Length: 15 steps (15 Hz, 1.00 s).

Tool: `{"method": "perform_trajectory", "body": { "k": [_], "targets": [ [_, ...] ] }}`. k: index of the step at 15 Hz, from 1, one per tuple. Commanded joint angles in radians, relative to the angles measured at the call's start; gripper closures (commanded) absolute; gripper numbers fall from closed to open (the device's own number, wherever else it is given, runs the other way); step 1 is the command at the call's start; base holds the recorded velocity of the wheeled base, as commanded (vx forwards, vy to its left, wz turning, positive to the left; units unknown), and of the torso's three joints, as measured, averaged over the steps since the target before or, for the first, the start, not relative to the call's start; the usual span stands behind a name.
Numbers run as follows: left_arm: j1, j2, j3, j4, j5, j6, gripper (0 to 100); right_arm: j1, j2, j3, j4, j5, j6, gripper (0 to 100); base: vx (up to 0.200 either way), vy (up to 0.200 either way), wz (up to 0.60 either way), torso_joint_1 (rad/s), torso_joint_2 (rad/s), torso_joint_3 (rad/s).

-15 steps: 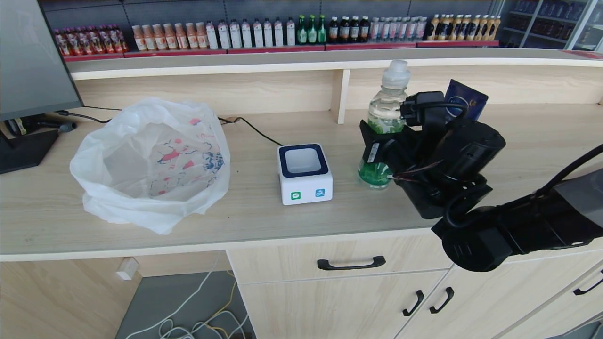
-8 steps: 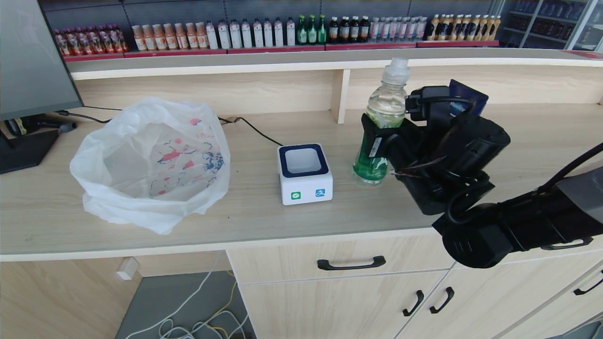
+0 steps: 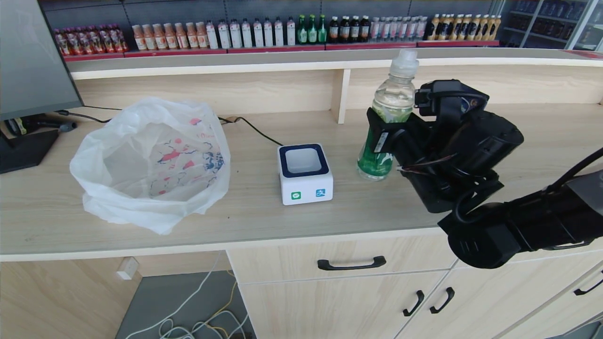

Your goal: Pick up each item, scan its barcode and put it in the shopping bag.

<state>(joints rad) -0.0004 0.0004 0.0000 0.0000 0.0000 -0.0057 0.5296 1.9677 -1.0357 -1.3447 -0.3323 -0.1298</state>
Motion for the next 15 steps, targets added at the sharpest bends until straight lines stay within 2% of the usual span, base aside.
{"method": "perform_trajectory", "body": {
  "k": [1,6,9,12,15],
  "targets": [
    [0.0,0.0,0.0,0.0,0.0,0.0,0,0.001,-0.036,0.008,-0.002,0.001,-0.002,100,0.0,0.0,0.0,0.0,0.0,0.0],
    [0.0,0.0,0.0,0.0,0.0,0.0,0,0.03,-0.159,0.157,-0.01,0.003,-0.005,100,0.0,0.0,0.0,0.0,0.0,0.0],
    [0.0,0.0,0.0,0.0,0.0,0.0,0,0.11,-0.266,0.312,-0.033,0.041,-0.004,100,0.0,0.0,0.0,0.0,0.0,0.0],
    [0.0,0.0,0.0,0.0,0.0,0.0,0,0.119,-0.368,0.419,-0.039,0.047,-0.001,100,0.0,0.0,0.0,0.0,0.0,0.0],
    [0.0,0.0,0.0,0.0,0.0,0.0,0,0.119,-0.501,0.606,-0.056,0.052,-0.002,100,0.0,0.0,0.0,0.0,0.0,0.0]
  ]
}}
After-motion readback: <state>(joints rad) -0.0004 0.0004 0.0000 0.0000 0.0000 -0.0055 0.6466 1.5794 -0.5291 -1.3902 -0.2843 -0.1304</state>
